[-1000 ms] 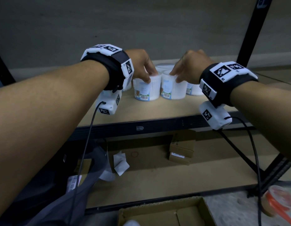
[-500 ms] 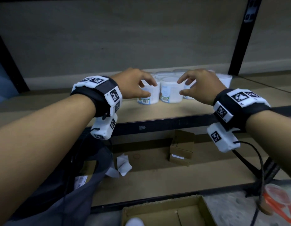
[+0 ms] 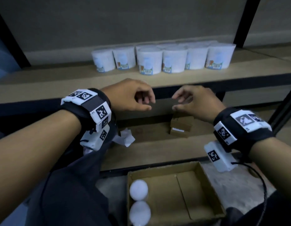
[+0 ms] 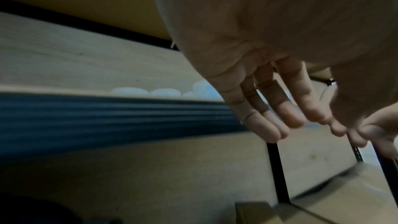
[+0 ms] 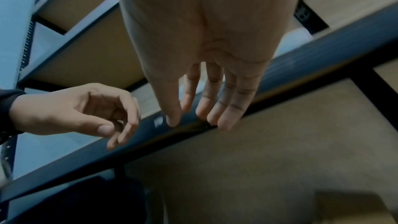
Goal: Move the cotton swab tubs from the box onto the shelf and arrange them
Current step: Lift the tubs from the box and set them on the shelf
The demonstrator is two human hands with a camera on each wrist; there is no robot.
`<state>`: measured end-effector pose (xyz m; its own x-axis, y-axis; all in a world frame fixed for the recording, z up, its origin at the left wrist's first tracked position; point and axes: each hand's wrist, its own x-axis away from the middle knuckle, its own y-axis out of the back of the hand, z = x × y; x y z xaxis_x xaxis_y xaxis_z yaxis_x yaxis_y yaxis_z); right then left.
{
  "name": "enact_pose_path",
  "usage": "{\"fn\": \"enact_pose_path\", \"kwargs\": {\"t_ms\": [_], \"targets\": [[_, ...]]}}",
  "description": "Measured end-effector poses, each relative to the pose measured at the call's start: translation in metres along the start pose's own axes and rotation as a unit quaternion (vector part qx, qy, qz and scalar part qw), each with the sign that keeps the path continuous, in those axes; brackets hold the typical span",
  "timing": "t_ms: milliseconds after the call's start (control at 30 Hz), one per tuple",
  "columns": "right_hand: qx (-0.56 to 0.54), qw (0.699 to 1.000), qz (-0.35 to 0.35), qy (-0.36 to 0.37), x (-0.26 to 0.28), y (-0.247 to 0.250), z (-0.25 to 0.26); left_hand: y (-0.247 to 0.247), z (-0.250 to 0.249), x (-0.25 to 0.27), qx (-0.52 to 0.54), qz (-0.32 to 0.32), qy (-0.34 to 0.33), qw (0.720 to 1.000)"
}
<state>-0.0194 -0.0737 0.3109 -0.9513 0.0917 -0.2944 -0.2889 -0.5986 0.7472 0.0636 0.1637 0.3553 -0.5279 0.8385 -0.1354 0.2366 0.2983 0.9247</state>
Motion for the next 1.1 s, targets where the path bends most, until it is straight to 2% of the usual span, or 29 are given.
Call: {"fn": "enact_pose_path", "kwargs": {"t_ms": [100, 233, 433, 633, 700, 867, 1100], "targets": [[-0.007, 0.999, 0.04, -0.023, 0.021, -0.033, -0.017, -0.035, 0.014, 0.013, -0.004, 0.065, 0.009, 0.998], [0.0, 0.993, 0.101, -0.065, 0.047, -0.082, -0.046, -0.089, 0.046, 0.022, -0.033, 0.136, 0.056, 0.989], [0.007, 0.96, 0.235, -0.149, 0.088, -0.157, -0.087, -0.185, 0.093, 0.036, -0.019, 0.209, 0.159, 0.965], [0.016, 0.934, 0.321, -0.153, 0.13, -0.231, -0.118, -0.266, 0.124, 0.058, 0.08, 0.184, 0.231, 0.952], [0.012, 0.927, 0.344, -0.152, 0.141, -0.252, -0.123, -0.287, 0.132, 0.064, 0.101, 0.199, 0.251, 0.942], [-0.019, 0.91, 0.386, -0.151, 0.165, -0.294, -0.132, -0.335, 0.153, 0.074, 0.077, 0.243, 0.265, 0.93], [-0.021, 0.897, 0.42, -0.139, 0.179, -0.333, -0.141, -0.391, 0.18, 0.088, 0.088, 0.248, 0.278, 0.924]]}}
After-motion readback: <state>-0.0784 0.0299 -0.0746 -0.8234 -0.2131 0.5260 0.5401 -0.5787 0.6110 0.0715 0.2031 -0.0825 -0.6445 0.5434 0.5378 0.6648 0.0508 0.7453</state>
